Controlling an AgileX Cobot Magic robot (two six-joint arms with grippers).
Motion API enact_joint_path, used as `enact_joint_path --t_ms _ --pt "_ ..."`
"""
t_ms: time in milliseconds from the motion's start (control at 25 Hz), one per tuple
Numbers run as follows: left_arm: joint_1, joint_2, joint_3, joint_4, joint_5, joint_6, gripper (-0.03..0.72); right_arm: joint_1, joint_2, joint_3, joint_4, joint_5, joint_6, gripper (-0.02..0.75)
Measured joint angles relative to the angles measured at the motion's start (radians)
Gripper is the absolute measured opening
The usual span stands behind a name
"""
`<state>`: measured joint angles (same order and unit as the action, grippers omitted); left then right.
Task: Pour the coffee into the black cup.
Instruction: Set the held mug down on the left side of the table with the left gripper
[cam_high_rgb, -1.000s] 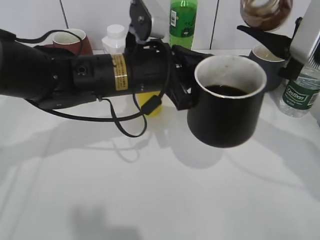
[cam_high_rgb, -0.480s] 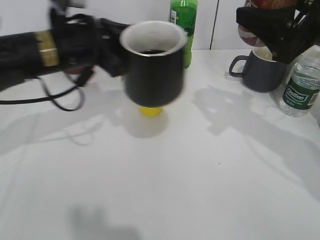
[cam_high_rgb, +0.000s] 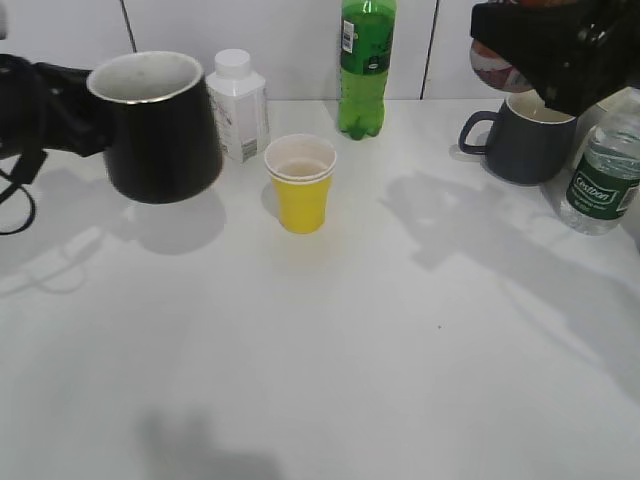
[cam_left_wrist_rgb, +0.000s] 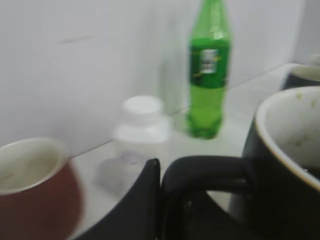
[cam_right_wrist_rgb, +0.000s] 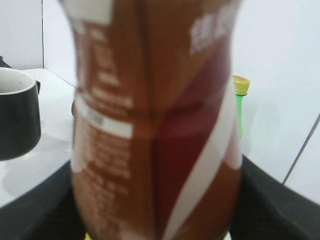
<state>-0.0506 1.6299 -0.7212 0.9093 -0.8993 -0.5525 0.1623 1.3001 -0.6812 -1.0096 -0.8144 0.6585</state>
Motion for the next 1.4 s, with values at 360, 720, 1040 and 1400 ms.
enact_joint_path --t_ms 360,720,1040,1400 --pt "0.071 0.066 0.025 -0.21 -0.059 0.227 0.036 0.0 0.0 0.0 0.001 -0.001 0.002 0.535" --pt "0.071 0.246 0.025 -0.406 -0.21 0.367 0.036 0.0 0.0 0.0 0.001 -0.002 0.003 0.535" --pt "0.072 0.352 -0.048 -0.457 -0.22 0.4 0.036 0.0 0.0 0.0 0.002 -0.002 0.003 0.535" --pt "0.072 0.441 -0.126 -0.458 -0.215 0.404 0.036 0.0 0.0 0.0 0.002 -0.002 0.004 0.535"
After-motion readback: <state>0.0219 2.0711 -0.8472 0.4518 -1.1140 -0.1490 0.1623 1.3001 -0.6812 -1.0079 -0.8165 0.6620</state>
